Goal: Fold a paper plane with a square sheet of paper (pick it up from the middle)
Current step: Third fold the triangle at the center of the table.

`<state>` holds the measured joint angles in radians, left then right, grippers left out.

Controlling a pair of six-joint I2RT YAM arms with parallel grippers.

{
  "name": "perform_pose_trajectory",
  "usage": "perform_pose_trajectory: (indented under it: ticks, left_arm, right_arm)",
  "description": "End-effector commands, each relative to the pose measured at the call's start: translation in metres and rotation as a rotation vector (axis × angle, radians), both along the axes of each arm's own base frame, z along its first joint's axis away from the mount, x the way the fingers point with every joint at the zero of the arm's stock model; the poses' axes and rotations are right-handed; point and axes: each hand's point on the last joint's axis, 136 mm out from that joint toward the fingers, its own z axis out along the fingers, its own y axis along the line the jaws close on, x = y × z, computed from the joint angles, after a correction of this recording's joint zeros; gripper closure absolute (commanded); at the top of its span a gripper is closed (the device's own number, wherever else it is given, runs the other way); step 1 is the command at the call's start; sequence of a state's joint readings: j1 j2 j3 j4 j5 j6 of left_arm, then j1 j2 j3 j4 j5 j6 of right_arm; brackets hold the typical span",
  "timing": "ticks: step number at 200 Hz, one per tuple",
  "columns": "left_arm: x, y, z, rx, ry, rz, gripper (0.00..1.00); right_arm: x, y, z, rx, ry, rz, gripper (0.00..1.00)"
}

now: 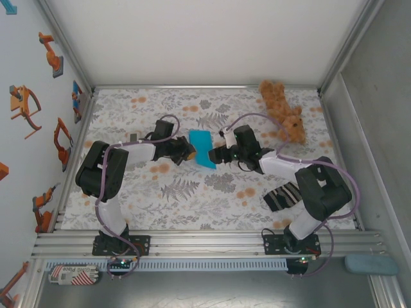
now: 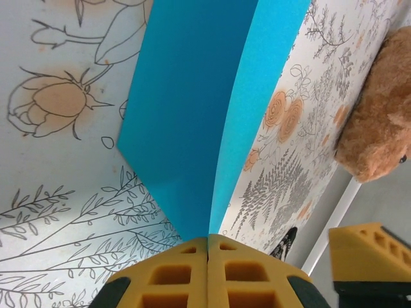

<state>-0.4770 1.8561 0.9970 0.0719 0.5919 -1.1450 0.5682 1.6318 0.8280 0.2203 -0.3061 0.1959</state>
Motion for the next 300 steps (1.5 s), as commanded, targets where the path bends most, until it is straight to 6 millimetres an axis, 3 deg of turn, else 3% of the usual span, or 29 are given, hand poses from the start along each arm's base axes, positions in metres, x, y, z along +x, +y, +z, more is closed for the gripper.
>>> perform_pose_trajectory:
  ticks: [1, 38, 125, 170, 238, 300]
  left_arm:
    - [0.003, -0.003, 0.015, -0.027, 0.015, 0.013, 1.0]
    - [0.002, -0.004, 0.014, -0.021, 0.03, 0.008, 1.0]
    - [-0.003, -0.009, 0.007, -0.022, 0.052, -0.007, 1.0]
    - [-0.006, -0.008, 0.003, -0.014, 0.063, -0.011, 1.0]
    - [-0.008, -0.009, 0.0, -0.013, 0.072, -0.02, 0.99]
    - [-0.011, -0.011, -0.003, -0.011, 0.076, -0.027, 0.98]
  right_arm:
    - [-0.001, 0.019, 0.018, 0.024, -0.219, 0.114, 0.26]
    - [-0.018, 0.032, -0.007, -0.069, -0.298, 0.226, 0.25]
    - [-0.027, 0.046, -0.044, -0.243, -0.383, 0.346, 0.28]
    - [-0.023, 0.056, -0.018, -0.158, -0.426, 0.319, 0.36]
    - [-0.023, 0.055, -0.009, -0.149, -0.439, 0.309, 0.55]
    - [-0.022, 0.063, 0.0, -0.104, -0.427, 0.313, 0.59]
